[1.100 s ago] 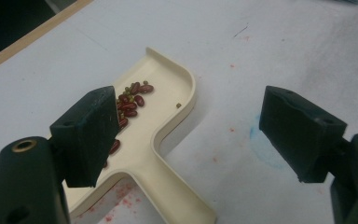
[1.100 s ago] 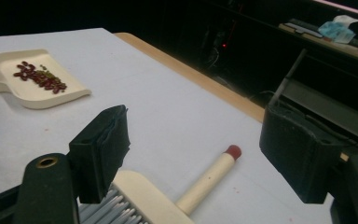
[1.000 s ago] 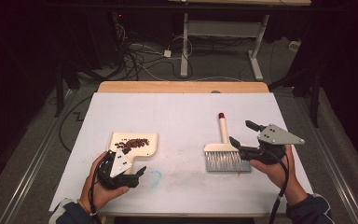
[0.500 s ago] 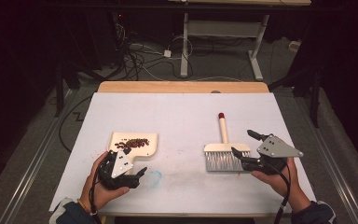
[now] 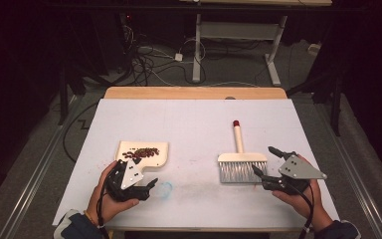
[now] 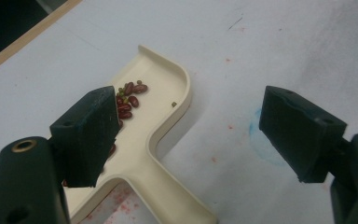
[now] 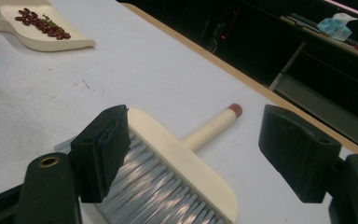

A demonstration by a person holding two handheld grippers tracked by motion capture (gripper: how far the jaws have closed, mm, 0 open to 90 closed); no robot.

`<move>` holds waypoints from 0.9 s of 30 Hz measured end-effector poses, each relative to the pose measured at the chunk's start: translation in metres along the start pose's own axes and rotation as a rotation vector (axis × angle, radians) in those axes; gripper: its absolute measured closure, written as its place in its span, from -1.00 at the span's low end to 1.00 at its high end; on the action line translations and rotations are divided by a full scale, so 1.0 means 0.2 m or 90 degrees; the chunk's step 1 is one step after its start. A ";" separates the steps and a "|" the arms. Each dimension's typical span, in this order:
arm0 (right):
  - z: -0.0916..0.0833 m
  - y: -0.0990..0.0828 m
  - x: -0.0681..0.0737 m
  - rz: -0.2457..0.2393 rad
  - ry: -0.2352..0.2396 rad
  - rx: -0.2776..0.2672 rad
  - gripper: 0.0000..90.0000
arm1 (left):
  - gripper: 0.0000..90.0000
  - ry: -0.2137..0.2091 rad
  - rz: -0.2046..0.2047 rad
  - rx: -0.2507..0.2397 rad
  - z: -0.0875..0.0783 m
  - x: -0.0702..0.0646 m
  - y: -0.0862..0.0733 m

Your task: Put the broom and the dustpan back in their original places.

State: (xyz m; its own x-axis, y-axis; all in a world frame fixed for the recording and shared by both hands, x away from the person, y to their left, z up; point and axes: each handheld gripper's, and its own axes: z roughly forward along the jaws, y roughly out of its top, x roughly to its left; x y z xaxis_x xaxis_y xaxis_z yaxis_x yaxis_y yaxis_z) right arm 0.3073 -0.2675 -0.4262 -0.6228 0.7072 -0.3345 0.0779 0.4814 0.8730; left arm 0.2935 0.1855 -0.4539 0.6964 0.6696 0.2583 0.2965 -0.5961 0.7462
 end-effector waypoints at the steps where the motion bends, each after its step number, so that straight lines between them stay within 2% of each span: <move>1: 0.00 -0.01 0.00 0.001 -0.001 0.004 -0.44 | -0.57 0.001 0.001 0.000 0.00 0.00 0.00; 5: 0.00 -0.07 0.01 0.024 0.009 0.016 -0.44 | -0.57 0.000 -0.005 -0.004 0.00 0.01 0.00; 10: 0.00 -0.13 0.04 0.017 0.006 0.047 -0.44 | -0.57 -0.002 0.006 -0.007 0.01 -0.01 0.02; 12: 0.00 -0.15 0.05 0.028 0.013 0.047 -0.44 | -0.57 -0.003 0.013 -0.006 0.02 -0.02 0.02; 15: 0.00 -0.16 0.07 0.012 0.018 0.057 -0.44 | -0.57 -0.005 0.013 0.000 0.02 -0.02 0.01; 18: 0.00 -0.15 0.07 0.017 0.027 0.047 -0.44 | -0.57 -0.004 0.007 -0.002 0.01 -0.02 0.00; 23: -0.02 -0.13 0.07 0.021 0.033 0.031 -0.44 | -0.57 0.000 0.016 -0.002 0.00 -0.03 0.00; 27: -0.03 -0.12 0.08 0.017 0.026 0.021 -0.44 | -0.57 0.000 0.017 -0.001 -0.01 -0.04 0.00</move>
State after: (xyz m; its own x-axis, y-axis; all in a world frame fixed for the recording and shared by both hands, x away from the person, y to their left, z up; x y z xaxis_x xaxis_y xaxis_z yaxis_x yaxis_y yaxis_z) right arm 0.2901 -0.2712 -0.4501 -0.6512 0.6987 -0.2963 0.1204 0.4806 0.8686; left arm 0.2868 0.1804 -0.4544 0.7046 0.6529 0.2780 0.2759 -0.6130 0.7403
